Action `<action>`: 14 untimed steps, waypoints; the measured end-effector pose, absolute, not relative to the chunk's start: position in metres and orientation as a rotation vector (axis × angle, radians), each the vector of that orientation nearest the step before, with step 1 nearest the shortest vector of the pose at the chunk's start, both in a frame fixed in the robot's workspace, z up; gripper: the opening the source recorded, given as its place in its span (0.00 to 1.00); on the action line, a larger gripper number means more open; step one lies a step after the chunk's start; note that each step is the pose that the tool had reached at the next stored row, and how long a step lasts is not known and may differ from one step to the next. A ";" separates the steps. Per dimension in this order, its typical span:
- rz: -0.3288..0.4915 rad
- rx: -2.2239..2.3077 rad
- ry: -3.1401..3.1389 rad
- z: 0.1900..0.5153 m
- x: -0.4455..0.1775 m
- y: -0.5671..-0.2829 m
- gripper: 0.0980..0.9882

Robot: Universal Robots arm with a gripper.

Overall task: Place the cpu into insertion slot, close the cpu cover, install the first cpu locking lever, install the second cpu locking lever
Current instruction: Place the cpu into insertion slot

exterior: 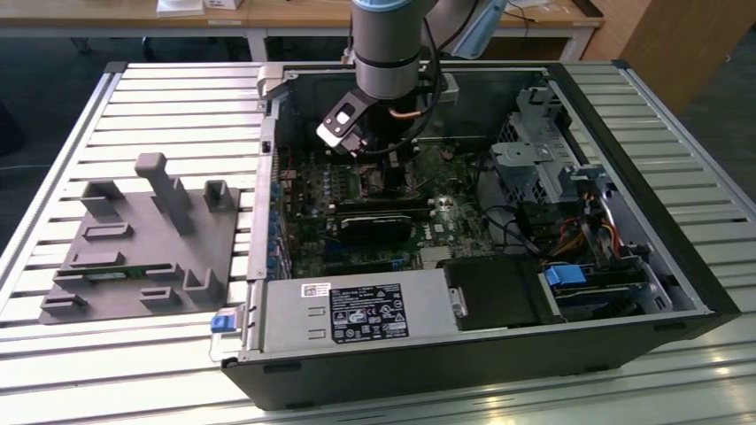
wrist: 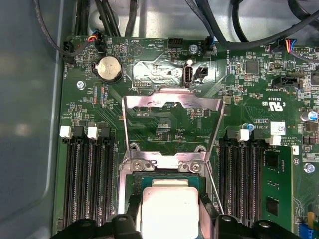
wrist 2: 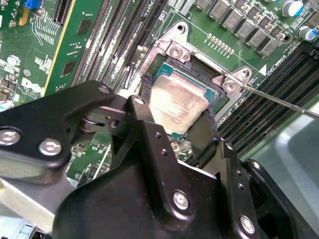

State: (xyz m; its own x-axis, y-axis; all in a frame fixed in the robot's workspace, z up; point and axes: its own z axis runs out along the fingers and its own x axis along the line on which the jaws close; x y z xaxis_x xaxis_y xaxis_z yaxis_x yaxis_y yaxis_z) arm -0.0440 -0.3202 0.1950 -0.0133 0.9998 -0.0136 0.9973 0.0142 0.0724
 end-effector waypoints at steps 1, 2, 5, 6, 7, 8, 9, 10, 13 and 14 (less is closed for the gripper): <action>0.065 2.163 2.193 0.195 -0.044 -0.320 0.51; 0.065 2.163 2.193 0.195 -0.044 -0.320 0.58; 0.065 2.163 2.193 0.194 -0.044 -0.320 0.58; 0.065 2.163 2.193 0.194 -0.044 -0.320 0.58; 0.065 2.163 2.193 0.194 -0.044 -0.320 0.58; 0.065 2.163 2.193 0.194 -0.044 -0.319 0.58; 0.065 2.163 2.193 0.194 -0.044 -0.319 0.58; 0.065 2.163 2.193 0.194 -0.044 -0.319 0.58; 0.065 2.163 2.193 0.194 -0.044 -0.318 0.58; 0.065 2.163 2.193 0.194 -0.044 -0.317 0.58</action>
State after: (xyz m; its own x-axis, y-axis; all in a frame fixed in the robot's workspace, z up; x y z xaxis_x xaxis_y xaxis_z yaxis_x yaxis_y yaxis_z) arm -0.0440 -0.3174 0.1939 -0.0133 0.9998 -0.0136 0.9973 0.0143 0.0724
